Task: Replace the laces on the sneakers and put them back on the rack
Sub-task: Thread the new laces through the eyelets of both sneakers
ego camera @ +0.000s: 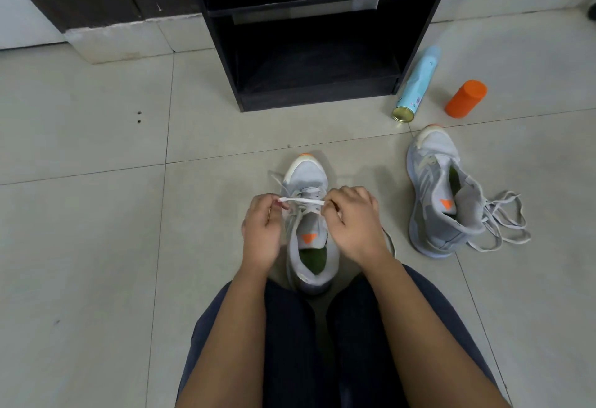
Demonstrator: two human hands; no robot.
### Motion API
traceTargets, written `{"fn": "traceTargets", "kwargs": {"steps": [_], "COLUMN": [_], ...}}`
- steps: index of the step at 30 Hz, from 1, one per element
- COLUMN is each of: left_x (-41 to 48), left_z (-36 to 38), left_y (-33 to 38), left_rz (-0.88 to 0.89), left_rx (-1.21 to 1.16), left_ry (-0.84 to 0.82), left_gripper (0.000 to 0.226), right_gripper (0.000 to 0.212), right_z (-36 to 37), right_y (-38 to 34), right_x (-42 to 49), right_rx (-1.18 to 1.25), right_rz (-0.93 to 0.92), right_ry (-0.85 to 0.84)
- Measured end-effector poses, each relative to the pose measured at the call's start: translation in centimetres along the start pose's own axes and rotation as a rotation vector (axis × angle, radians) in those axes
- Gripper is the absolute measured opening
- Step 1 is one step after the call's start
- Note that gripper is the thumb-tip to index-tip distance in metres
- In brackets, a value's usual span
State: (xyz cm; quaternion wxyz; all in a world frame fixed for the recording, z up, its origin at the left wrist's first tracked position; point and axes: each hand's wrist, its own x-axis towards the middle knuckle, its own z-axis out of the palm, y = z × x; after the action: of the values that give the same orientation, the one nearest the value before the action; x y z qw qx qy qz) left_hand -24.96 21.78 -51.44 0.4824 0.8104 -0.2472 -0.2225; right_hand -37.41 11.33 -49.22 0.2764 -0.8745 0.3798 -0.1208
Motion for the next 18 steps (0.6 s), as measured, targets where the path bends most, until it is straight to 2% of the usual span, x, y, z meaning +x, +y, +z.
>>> {"fn": "traceTargets", "kwargs": {"steps": [2,4,6,7,9,12,13,14,16,18], "left_x": [0.0,-0.2,-0.4,-0.3,-0.1,-0.2,-0.3,-0.3,-0.3,-0.3], "left_z": [-0.1,0.0,0.1,0.1,0.1,0.1,0.1,0.2,0.2,0.2], "left_y": [-0.2,0.0,0.4,0.5,0.4,0.2,0.2,0.1,0.3,0.3], "left_rz": [-0.009,-0.002,-0.015,-0.022,-0.034,0.033,0.088,0.138,0.22,0.268], "left_rx": [-0.095,-0.152,-0.217,-0.234,-0.238,-0.174,-0.119,-0.065,-0.002,0.002], "left_ry": [-0.045,-0.102,-0.12,-0.117,-0.119,-0.154,-0.167,-0.178,-0.186,-0.195], "left_gripper": [0.02,0.024,0.028,0.028,0.025,0.018,0.016,0.015,0.014,0.015], "right_gripper": [0.046,0.049,0.042,0.035,0.023,0.026,0.031,0.036,0.041,0.039], "right_z": [-1.0,-2.3,-4.0,-4.8,-5.8,-5.2,-4.5,-3.7,-2.2,-1.2], "right_y": [-0.3,0.1,0.9,0.9,0.4,-1.1,-1.5,-1.8,-2.3,-2.7], "right_x": [0.0,-0.2,-0.8,-1.3,-1.8,-1.2,-0.8,-0.4,0.1,0.3], "right_rx": [-0.081,-0.256,-0.385,-0.42,-0.516,-0.601,-0.523,-0.376,0.1,0.401], "right_rz": [0.069,0.217,0.412,0.489,0.503,0.326,0.249,0.193,0.209,0.244], "right_ry": [-0.13,-0.353,-0.588,-0.648,-0.568,-0.242,-0.163,-0.156,-0.287,-0.409]}}
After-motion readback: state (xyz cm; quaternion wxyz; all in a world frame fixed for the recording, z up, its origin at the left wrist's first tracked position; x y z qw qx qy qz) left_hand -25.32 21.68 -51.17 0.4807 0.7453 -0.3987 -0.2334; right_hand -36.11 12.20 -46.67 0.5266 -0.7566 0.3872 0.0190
